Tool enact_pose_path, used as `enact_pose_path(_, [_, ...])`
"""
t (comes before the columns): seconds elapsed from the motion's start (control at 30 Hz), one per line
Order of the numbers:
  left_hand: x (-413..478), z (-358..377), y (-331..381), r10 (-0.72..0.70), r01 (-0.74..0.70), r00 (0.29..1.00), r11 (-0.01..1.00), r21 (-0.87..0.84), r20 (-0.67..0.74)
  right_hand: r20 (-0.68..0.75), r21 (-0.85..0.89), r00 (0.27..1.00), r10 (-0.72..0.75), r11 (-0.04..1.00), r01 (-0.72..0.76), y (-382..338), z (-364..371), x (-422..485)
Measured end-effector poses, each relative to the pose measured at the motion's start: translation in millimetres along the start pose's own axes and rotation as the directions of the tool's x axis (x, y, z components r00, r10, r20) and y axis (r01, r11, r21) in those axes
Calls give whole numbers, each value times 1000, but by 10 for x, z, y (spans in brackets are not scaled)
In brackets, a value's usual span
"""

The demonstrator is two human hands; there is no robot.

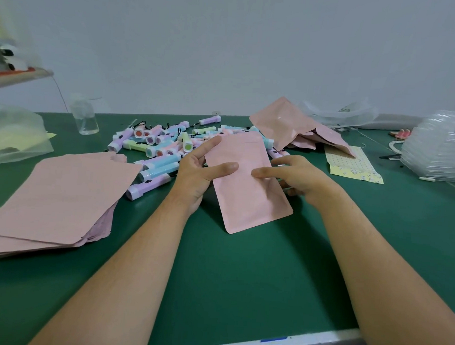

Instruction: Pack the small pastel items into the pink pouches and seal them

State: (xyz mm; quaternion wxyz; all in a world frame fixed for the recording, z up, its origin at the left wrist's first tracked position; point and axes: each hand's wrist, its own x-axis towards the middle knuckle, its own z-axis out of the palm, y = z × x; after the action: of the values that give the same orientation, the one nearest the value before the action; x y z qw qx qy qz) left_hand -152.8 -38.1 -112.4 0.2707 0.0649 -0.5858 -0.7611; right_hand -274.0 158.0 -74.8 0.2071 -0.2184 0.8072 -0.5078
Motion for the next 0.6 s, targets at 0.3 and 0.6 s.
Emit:
enact_pose_path(0.3, [17, -23, 39, -22, 5, 991, 993, -120, -136, 188, 110, 981, -49, 993, 29, 15, -62, -27])
enact_pose_path(0.6, [37, -97, 72, -110, 26, 966, 941, -336, -235, 407, 147, 908, -100, 988, 43, 85, -41, -38])
